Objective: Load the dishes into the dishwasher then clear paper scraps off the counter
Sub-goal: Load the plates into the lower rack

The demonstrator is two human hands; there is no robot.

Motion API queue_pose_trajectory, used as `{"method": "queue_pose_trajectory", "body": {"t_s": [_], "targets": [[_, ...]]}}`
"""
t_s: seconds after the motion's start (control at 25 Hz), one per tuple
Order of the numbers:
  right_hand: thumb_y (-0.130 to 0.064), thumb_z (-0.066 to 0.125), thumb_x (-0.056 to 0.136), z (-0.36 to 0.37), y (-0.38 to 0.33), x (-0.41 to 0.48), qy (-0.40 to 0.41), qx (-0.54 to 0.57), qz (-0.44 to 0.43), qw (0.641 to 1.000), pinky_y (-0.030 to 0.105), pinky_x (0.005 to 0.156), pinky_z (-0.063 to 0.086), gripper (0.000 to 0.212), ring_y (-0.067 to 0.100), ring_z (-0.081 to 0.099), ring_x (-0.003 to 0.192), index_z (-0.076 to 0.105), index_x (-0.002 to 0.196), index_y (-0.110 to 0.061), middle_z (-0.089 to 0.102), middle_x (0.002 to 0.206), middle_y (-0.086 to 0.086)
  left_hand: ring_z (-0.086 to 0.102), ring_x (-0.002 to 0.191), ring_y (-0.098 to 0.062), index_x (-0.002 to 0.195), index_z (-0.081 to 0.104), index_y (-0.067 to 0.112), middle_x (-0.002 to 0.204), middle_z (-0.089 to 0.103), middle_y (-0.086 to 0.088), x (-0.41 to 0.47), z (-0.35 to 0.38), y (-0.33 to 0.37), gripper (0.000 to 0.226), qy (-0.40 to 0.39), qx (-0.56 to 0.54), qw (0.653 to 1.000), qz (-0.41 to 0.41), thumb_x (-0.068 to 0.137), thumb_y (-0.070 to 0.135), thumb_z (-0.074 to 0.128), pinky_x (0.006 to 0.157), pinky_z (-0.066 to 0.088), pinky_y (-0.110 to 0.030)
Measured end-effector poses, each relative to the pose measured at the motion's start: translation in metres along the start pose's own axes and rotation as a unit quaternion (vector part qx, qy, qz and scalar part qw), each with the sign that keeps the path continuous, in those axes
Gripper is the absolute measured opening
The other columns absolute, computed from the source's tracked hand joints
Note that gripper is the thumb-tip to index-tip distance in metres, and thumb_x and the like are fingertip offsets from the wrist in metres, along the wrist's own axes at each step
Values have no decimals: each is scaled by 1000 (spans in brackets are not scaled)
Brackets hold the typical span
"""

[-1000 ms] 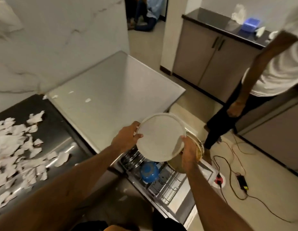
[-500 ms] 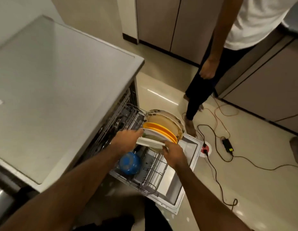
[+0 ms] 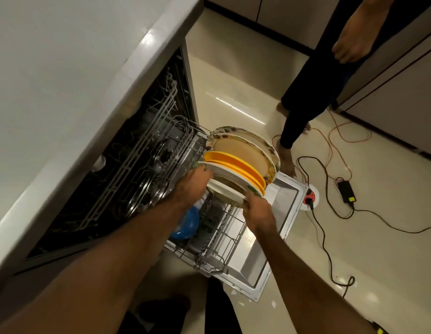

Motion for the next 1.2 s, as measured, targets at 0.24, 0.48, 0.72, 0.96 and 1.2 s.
{"method": "queue_pose_trajectory", "body": {"t_s": [0.24, 0.48, 0.72, 0.96, 1.2], "targets": [[-21, 55, 107, 17, 16, 17, -30, -31, 20, 999, 31, 73, 57, 11, 13, 64, 80, 62, 116, -21, 63, 94, -1, 55, 94, -12, 129, 60, 17, 128, 55, -1, 12, 30, -6, 36, -23, -13, 1000, 0, 97, 2, 58, 69, 44, -26], [-20, 60, 105, 17, 15, 35, -33, -29, 13, 999, 32, 74, 59, 12, 17, 68, 82, 66, 115, -21, 68, 97, 0, 59, 106, -17, 129, 60, 13, 128, 57, -5, 28, 38, -14, 30, -23, -3, 1000, -7, 100, 7, 56, 83, 50, -27], [-27, 62, 102, 9, 8, 23, -4, -67, -39, 997, 38, 74, 62, 20, 18, 67, 82, 63, 123, -26, 70, 102, -2, 63, 103, -16, 126, 62, 13, 126, 57, -5, 32, 37, -18, 30, -26, -21, 999, -21, 99, 5, 57, 79, 48, -24], [-23, 60, 105, 21, 17, 25, -28, -50, 4, 998, 34, 77, 60, 14, 16, 66, 85, 62, 119, -24, 69, 104, 1, 55, 96, -11, 124, 61, 12, 122, 57, -4, 34, 51, -19, 25, -54, -27, 997, -43, 99, 9, 59, 82, 50, -26], [-10, 44, 111, 27, 23, 34, -53, -18, 63, 996, 6, 58, 44, 31, 17, 56, 77, 60, 134, 2, 65, 110, 15, 55, 106, -18, 139, 49, 13, 130, 54, -7, 29, 86, -22, 49, -110, -28, 993, -34, 94, 6, 64, 94, 53, -33]]}}
Point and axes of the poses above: each hand's wrist, its own x-axis towards the middle knuckle, its own z-axis out of the palm, y = z × x, the point moved 7 cm from there along x, towards the middle knuckle
